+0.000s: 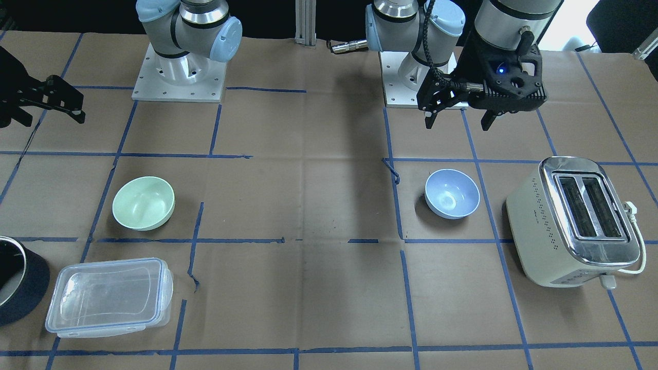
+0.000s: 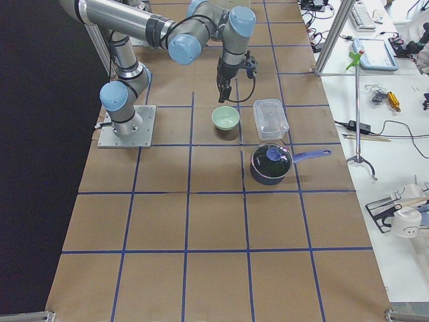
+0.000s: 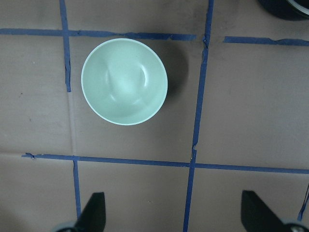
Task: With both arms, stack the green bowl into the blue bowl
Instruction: 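Move the right gripper over the green bowl while the left approaches the blue bowl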
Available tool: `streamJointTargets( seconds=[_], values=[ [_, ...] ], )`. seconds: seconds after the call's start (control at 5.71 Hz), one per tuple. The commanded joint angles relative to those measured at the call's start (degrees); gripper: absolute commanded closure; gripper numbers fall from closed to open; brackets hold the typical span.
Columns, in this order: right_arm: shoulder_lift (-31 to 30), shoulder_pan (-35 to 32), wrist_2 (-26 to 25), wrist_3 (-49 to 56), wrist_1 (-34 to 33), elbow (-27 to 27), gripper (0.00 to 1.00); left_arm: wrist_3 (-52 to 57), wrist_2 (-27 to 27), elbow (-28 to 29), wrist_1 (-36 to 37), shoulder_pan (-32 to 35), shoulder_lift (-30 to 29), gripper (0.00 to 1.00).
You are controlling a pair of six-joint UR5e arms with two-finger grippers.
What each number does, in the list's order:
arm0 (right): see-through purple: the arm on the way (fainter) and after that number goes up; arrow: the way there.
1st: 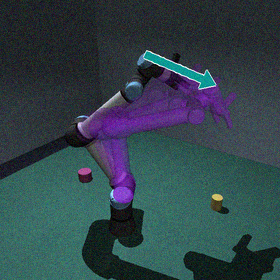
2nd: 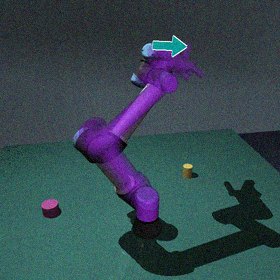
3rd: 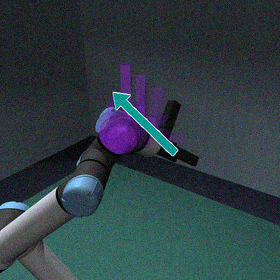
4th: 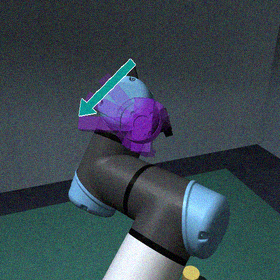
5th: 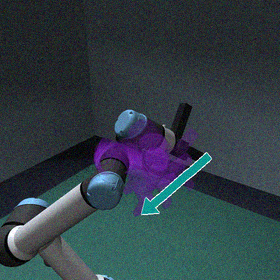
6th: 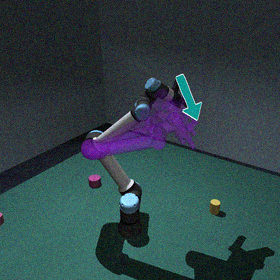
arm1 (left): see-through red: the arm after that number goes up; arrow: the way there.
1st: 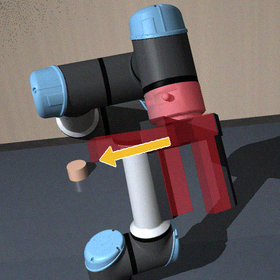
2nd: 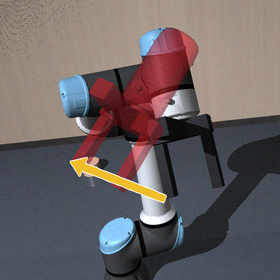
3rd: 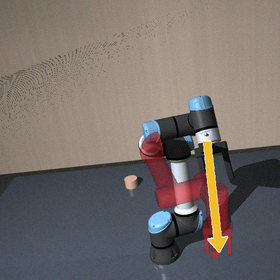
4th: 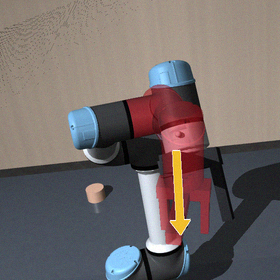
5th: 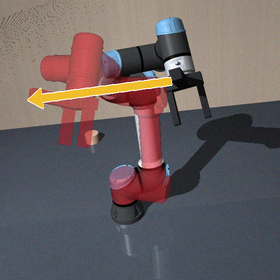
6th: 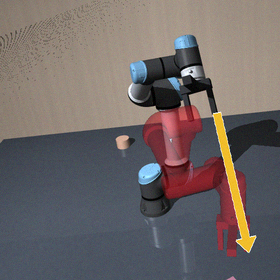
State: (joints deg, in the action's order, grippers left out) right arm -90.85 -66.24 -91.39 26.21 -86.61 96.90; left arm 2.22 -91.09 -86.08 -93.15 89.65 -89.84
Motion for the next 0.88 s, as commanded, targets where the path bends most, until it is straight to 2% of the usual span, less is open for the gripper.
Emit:
streamJointTargets(
  seconds=[0.0,0.35,0.53,0.7],
  values=[
    [0.1,0.0,0.1,-0.4,-6.2,4.3,0.0,0.8,0.3,-0.1,0.1,-0.3,-0.3,0.02],
    [1.3,-0.5,0.5,-6.6,-6.2,5.7,0.0,3.5,0.0,-0.4,-0.5,-1.7,-0.7,0.02],
    [3.8,-1.0,0.5,-7.2,-8.5,6.5,0.0,8.0,-0.1,-3.4,-0.4,-3.6,-1.0,0.02],
    [5.6,-2.1,0.5,-7.2,-13.7,8.4,0.0,9.4,0.1,-8.5,6.2,-5.8,-1.4,0.02]
  ],
)
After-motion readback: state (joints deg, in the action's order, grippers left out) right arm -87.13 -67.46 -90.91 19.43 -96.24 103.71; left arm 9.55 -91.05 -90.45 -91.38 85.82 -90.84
